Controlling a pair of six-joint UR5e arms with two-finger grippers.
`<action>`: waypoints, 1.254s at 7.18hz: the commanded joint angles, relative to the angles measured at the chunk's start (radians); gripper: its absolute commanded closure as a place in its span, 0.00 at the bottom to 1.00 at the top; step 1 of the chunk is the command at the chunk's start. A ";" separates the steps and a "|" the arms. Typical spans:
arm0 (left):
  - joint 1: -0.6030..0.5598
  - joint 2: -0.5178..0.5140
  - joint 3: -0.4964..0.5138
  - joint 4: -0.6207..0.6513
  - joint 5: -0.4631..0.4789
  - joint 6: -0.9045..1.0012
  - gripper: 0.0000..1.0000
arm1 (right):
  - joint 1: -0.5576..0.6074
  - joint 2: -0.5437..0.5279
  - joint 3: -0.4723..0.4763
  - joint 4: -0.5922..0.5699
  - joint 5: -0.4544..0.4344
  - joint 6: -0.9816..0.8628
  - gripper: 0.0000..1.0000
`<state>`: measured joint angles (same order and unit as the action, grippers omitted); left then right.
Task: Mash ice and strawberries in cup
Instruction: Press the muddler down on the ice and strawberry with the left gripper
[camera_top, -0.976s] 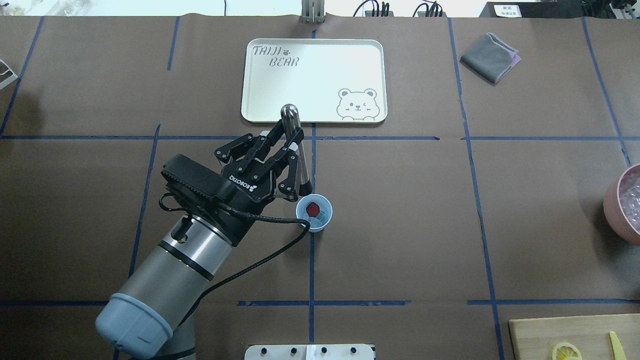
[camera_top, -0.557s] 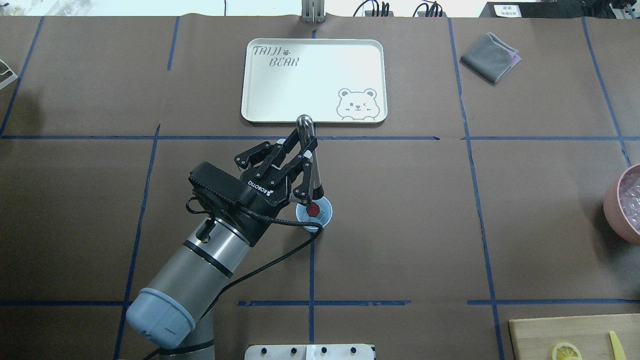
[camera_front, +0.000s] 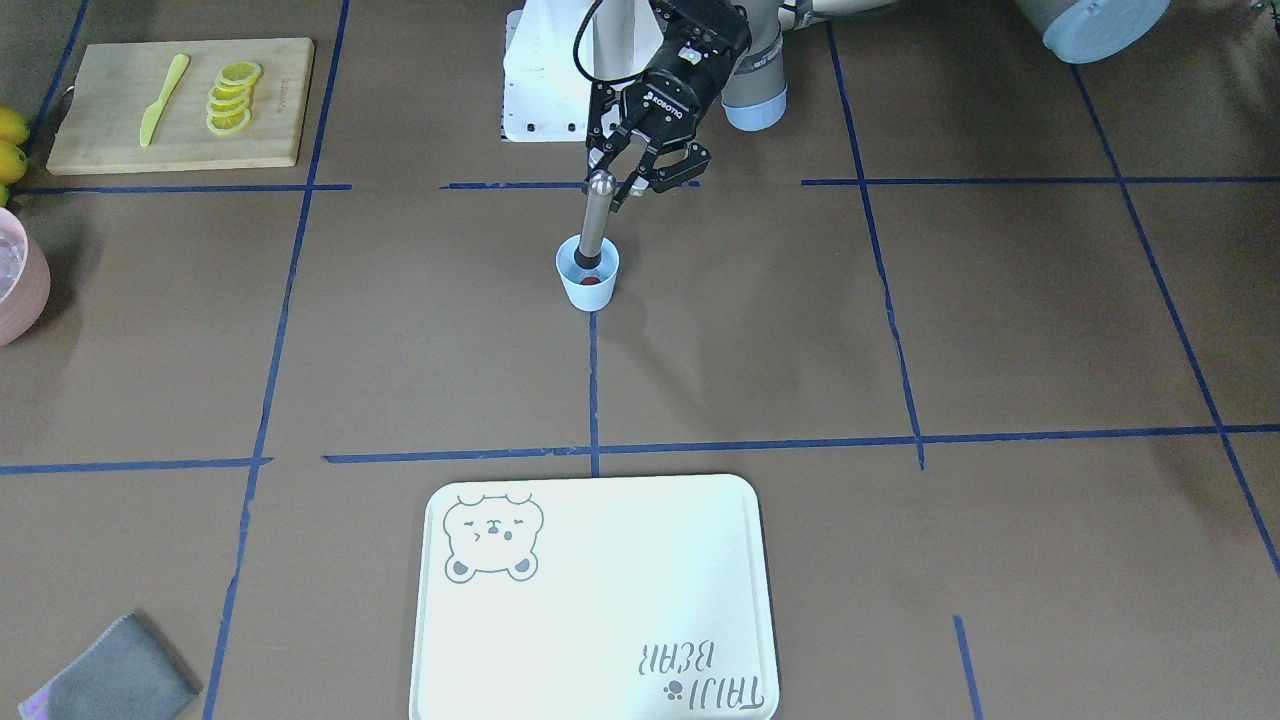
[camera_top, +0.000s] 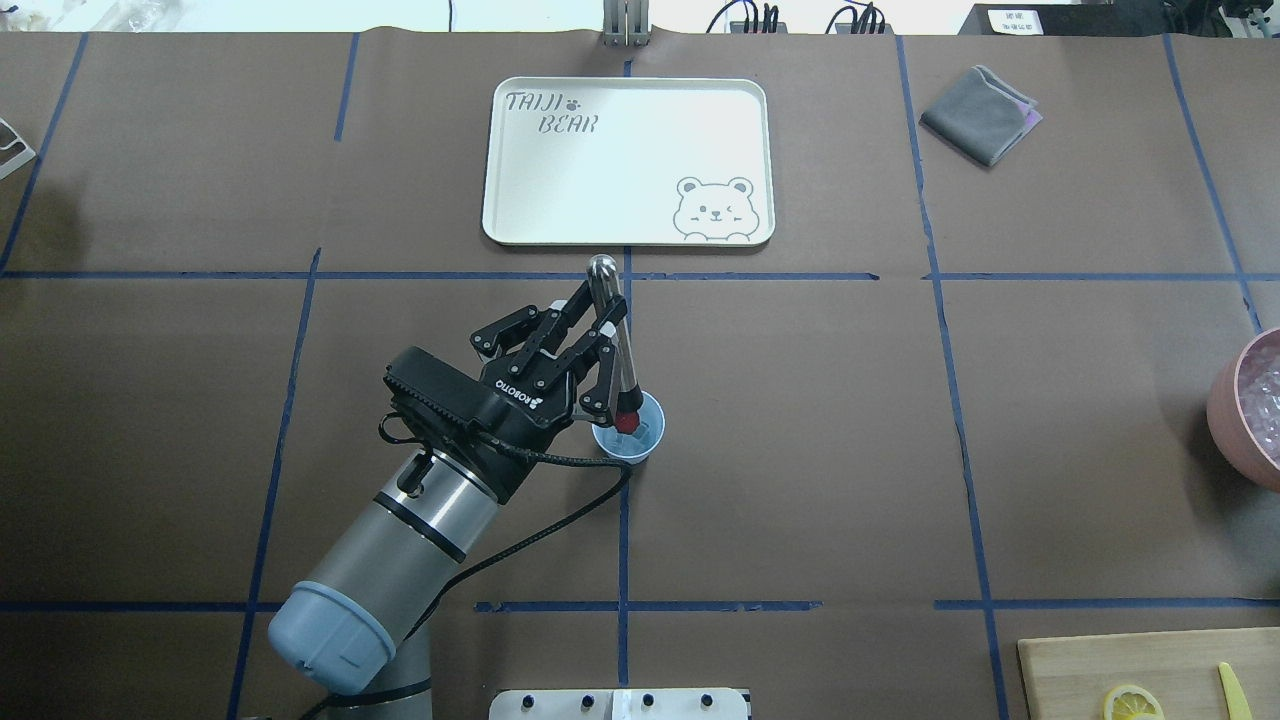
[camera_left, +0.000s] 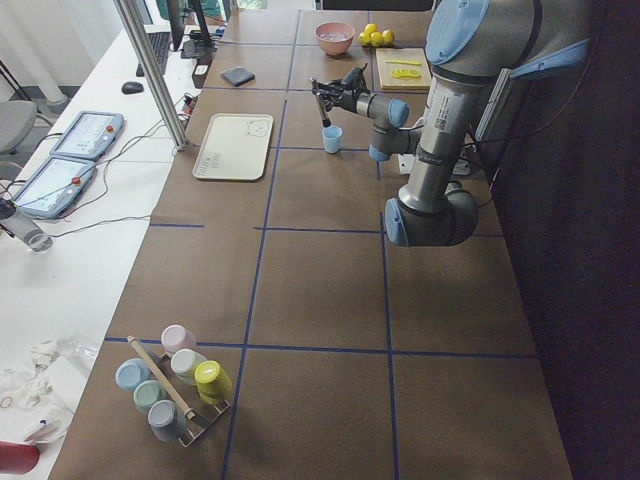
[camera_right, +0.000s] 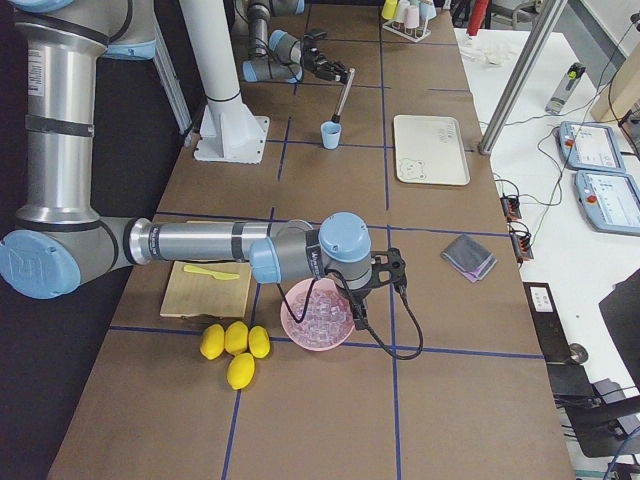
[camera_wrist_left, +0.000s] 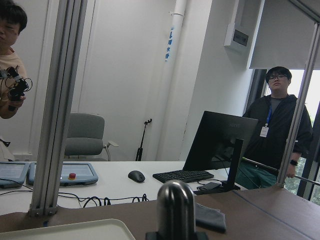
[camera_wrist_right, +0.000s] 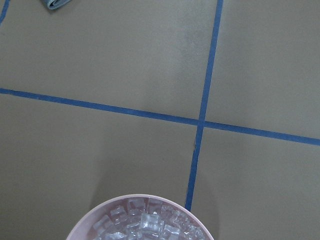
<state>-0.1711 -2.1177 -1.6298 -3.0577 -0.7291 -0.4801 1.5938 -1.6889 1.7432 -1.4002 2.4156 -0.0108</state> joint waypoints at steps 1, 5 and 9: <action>0.039 0.001 0.001 0.000 0.007 0.002 1.00 | 0.000 -0.002 -0.001 0.001 0.000 0.000 0.01; 0.041 0.001 0.011 0.000 0.007 0.006 1.00 | 0.000 0.000 0.001 0.001 0.000 0.000 0.01; 0.024 0.001 0.013 0.000 0.005 0.008 1.00 | 0.000 0.000 -0.001 0.001 0.000 0.000 0.01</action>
<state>-0.1442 -2.1169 -1.6178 -3.0566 -0.7246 -0.4714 1.5938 -1.6901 1.7442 -1.3990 2.4160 -0.0108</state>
